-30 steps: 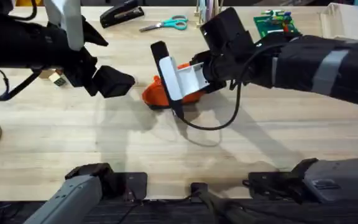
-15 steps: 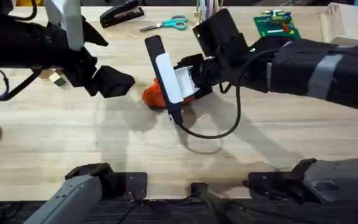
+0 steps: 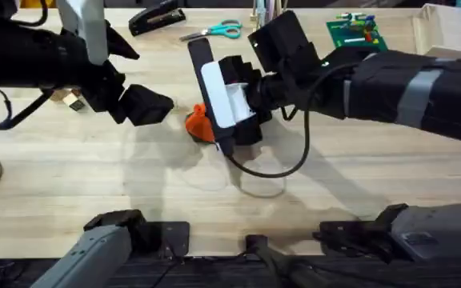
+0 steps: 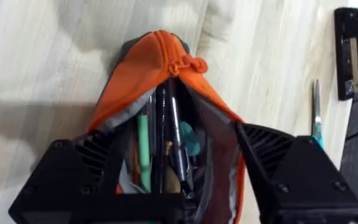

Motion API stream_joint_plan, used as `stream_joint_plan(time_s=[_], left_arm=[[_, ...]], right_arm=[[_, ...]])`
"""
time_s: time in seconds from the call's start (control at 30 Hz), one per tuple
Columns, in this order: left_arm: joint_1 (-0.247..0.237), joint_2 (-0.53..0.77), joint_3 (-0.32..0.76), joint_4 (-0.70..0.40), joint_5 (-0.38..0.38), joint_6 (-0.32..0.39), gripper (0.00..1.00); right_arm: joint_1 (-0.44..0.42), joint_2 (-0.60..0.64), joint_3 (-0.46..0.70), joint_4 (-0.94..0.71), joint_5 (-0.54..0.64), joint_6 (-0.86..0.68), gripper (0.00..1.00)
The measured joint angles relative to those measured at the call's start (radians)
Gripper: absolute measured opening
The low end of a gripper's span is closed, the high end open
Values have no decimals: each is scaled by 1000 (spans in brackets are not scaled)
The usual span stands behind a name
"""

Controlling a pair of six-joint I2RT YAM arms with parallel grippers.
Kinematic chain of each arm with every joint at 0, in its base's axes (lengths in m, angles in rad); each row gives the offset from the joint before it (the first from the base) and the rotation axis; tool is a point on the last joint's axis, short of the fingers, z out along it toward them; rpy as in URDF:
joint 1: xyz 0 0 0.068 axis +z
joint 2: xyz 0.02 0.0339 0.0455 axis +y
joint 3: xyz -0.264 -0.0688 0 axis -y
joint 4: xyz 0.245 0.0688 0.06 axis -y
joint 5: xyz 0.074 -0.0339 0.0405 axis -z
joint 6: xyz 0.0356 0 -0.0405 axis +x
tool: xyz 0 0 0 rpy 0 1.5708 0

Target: Unzip the bag, pick up the pens from the table one at a time and place them inside, then zip the bag closed.

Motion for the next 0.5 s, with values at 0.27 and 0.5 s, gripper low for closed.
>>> stream_joint_plan(time_s=[0.27,0.5], left_arm=[[0,0,0,0,0,0,993],[1,0,0,0,0,13,993]], right_arm=[[0,-74,0,-8,-3,187,997],[1,-142,0,-9,-18,386,997]])
